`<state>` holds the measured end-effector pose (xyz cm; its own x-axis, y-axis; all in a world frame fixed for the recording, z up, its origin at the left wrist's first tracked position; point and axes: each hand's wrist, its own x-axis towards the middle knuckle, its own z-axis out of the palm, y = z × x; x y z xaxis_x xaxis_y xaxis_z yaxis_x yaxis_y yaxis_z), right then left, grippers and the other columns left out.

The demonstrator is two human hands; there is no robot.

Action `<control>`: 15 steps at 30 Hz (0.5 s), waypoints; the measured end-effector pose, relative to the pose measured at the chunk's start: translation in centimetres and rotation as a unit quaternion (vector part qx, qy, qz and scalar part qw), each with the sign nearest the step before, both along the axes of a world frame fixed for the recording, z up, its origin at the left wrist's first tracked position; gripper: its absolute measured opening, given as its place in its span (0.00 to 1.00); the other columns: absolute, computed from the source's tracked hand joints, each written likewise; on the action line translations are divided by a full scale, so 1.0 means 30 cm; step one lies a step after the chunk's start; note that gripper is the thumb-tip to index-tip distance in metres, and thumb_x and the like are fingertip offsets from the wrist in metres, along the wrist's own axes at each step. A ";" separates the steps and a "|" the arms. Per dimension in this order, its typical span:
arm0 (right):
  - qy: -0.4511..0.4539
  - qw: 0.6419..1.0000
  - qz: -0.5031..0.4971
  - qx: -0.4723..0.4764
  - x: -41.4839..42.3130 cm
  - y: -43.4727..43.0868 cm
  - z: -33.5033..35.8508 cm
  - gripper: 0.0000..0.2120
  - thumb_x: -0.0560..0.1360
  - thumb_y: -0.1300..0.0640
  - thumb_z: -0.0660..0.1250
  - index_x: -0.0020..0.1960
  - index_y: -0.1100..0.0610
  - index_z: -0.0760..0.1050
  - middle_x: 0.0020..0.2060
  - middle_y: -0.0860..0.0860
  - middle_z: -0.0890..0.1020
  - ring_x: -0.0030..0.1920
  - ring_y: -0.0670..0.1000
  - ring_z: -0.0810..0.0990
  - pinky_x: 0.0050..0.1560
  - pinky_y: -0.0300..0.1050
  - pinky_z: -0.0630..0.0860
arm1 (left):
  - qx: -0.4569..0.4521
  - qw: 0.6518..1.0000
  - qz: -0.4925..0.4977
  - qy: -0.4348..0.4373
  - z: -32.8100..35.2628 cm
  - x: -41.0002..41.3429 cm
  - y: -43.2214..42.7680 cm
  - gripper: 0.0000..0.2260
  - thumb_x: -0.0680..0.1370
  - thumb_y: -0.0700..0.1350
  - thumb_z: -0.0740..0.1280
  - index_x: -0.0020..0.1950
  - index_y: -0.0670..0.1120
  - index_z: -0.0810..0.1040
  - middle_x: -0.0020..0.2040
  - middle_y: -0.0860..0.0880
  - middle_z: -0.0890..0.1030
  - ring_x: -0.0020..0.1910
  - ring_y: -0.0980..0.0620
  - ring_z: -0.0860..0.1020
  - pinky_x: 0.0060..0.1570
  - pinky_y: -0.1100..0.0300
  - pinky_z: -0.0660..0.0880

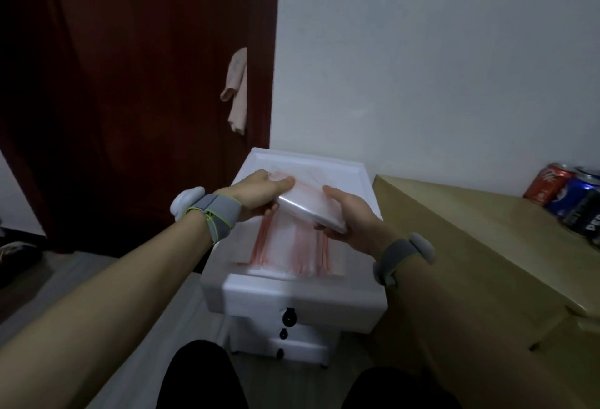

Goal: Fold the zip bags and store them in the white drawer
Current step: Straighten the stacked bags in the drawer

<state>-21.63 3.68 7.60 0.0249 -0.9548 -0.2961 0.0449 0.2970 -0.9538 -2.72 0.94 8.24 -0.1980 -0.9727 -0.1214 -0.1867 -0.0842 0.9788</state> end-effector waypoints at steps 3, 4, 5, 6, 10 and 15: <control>0.070 0.995 -0.054 -0.036 0.049 -0.002 0.006 0.16 0.80 0.45 0.60 0.58 0.57 0.72 0.44 0.53 0.77 0.32 0.53 0.79 0.28 0.42 0.74 | 0.035 0.999 -0.008 0.034 -0.009 0.023 0.046 0.10 0.81 0.51 0.66 0.51 0.44 0.75 0.34 0.47 0.73 0.26 0.54 0.70 0.24 0.65 0.66; 0.079 0.994 -0.068 -0.045 0.056 -0.004 0.007 0.16 0.81 0.45 0.59 0.57 0.57 0.72 0.43 0.53 0.76 0.34 0.53 0.78 0.30 0.43 0.75 | 0.043 0.998 -0.008 0.045 -0.009 0.022 0.055 0.10 0.81 0.51 0.66 0.52 0.44 0.75 0.34 0.47 0.73 0.26 0.54 0.70 0.24 0.66 0.68; 0.084 0.992 -0.078 -0.049 0.068 -0.007 0.002 0.15 0.81 0.46 0.59 0.57 0.57 0.72 0.43 0.52 0.75 0.36 0.53 0.78 0.31 0.43 0.75 | 0.054 0.997 -0.003 0.055 -0.012 0.030 0.061 0.10 0.80 0.51 0.66 0.53 0.44 0.75 0.35 0.47 0.74 0.27 0.54 0.72 0.25 0.66 0.71; 0.089 0.991 -0.087 -0.049 0.081 -0.007 -0.002 0.14 0.81 0.46 0.58 0.55 0.57 0.72 0.43 0.52 0.74 0.38 0.54 0.78 0.30 0.44 0.75 | 0.067 0.996 0.000 0.063 -0.014 0.043 0.069 0.11 0.80 0.51 0.67 0.55 0.44 0.76 0.36 0.47 0.76 0.28 0.54 0.74 0.26 0.66 0.74; 0.133 0.984 -0.105 -0.064 0.113 -0.006 -0.009 0.14 0.80 0.45 0.56 0.45 0.54 0.71 0.43 0.53 0.74 0.44 0.57 0.78 0.33 0.44 0.72 | 0.108 0.989 -0.010 0.096 -0.003 0.086 0.089 0.14 0.77 0.48 0.71 0.59 0.42 0.78 0.41 0.46 0.81 0.33 0.52 0.81 0.34 0.65 0.80; 0.138 0.978 -0.136 -0.072 0.109 -0.002 0.010 0.18 0.79 0.41 0.55 0.40 0.53 0.69 0.41 0.51 0.74 0.41 0.53 0.73 0.40 0.47 0.73 | 0.126 0.984 -0.019 0.126 0.003 0.096 0.108 0.13 0.76 0.43 0.72 0.59 0.42 0.79 0.50 0.45 0.84 0.42 0.51 0.85 0.40 0.62 0.82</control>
